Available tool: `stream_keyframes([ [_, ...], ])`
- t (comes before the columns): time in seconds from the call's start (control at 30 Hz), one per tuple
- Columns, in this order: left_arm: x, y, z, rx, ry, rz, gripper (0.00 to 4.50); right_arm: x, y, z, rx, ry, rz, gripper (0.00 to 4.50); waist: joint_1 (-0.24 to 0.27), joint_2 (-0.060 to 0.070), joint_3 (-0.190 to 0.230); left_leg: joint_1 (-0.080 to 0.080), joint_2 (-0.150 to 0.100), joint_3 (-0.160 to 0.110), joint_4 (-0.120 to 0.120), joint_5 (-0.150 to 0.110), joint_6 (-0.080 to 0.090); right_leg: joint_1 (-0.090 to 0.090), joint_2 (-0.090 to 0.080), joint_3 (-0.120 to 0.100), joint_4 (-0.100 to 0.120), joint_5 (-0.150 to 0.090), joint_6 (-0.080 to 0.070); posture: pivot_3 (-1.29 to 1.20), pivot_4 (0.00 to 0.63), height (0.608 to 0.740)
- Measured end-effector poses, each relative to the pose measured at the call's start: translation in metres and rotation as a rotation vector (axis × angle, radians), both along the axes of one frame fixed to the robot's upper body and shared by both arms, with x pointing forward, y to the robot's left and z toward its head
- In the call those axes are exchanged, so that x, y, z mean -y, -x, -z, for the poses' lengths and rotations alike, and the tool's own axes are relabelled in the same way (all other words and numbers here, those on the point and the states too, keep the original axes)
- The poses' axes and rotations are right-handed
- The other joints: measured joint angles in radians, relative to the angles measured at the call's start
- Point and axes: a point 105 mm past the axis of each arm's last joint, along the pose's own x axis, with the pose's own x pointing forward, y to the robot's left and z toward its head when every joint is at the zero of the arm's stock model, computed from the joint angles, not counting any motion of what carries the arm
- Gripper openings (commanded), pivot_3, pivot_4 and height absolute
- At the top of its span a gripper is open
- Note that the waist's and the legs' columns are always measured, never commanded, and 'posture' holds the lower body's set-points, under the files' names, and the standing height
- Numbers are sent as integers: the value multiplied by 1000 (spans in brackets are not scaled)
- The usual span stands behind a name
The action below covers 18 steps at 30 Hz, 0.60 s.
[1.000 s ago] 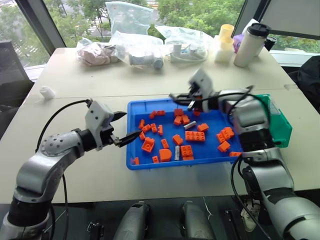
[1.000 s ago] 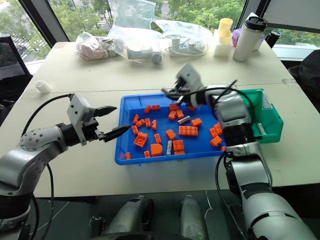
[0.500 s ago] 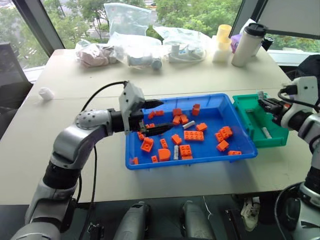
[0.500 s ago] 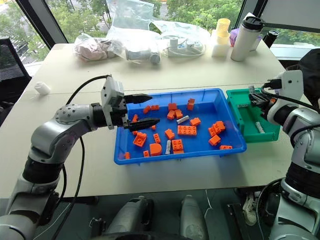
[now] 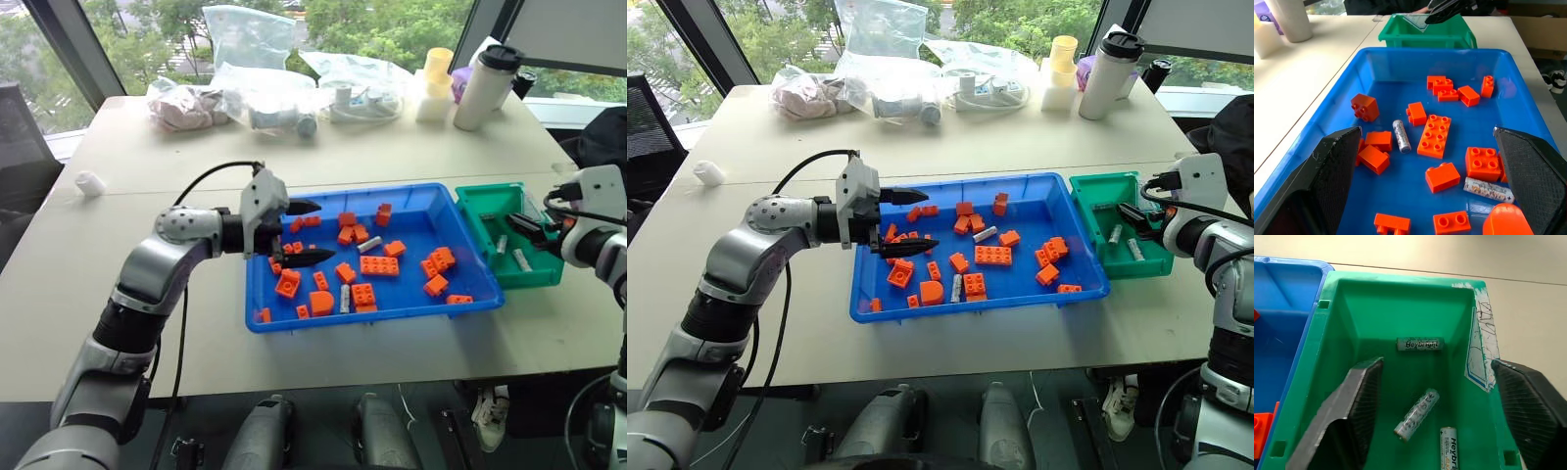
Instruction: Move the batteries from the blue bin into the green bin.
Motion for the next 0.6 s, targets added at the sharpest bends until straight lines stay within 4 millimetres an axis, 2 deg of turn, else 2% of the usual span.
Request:
stream_keyframes([
  [0.07,-4,-1,0,-2,-6,-12,4500,-13,-2,-13,42,22,-100,4015,0,0,0,0,0,0,0,0,0,0,0,0,0,0,0,0,150,740],
  [0.13,-13,2,1,-7,-32,-29,4500,-50,3,-26,62,72,-346,4015,-6,0,0,0,2,0,0,-1,1,0,2,0,-1,0,0,0,150,740],
  [0.17,-19,3,2,-15,-49,-35,4500,-75,10,-28,54,97,-501,4015,-9,0,0,0,3,0,0,-1,1,0,3,0,-1,0,0,0,150,740],
  [0.2,-23,4,2,-20,-60,-38,4500,-91,15,-28,44,111,-605,4015,-9,0,0,0,3,-1,0,-1,1,0,3,0,-1,0,0,0,150,740],
  [0.23,-27,7,1,-18,-75,-36,4500,-108,20,-26,27,125,-710,4015,-6,0,1,0,3,-1,0,-1,1,1,3,-1,-1,0,0,0,150,740],
  [0.27,-30,10,1,-11,-99,-31,4500,-117,21,-22,11,132,-770,4272,-4,0,1,0,3,-1,1,-1,2,1,3,-1,-1,0,0,0,150,740],
  [0.4,-50,21,12,0,-245,-28,4500,-152,23,5,-92,191,-1017,4272,3,0,1,0,2,-1,1,-1,2,2,2,-1,-1,0,0,0,150,740],
  [0.47,-50,24,10,10,-255,-18,4500,-166,22,14,-129,229,-1102,4272,4,-1,1,0,2,-1,1,-1,2,2,1,-1,-2,0,0,0,150,740],
  [0.6,-46,30,6,42,-275,-9,4500,-207,26,24,-176,260,-1312,4272,-1,-1,1,0,2,-1,1,0,-1,0,2,-1,-1,0,0,0,150,740],
])
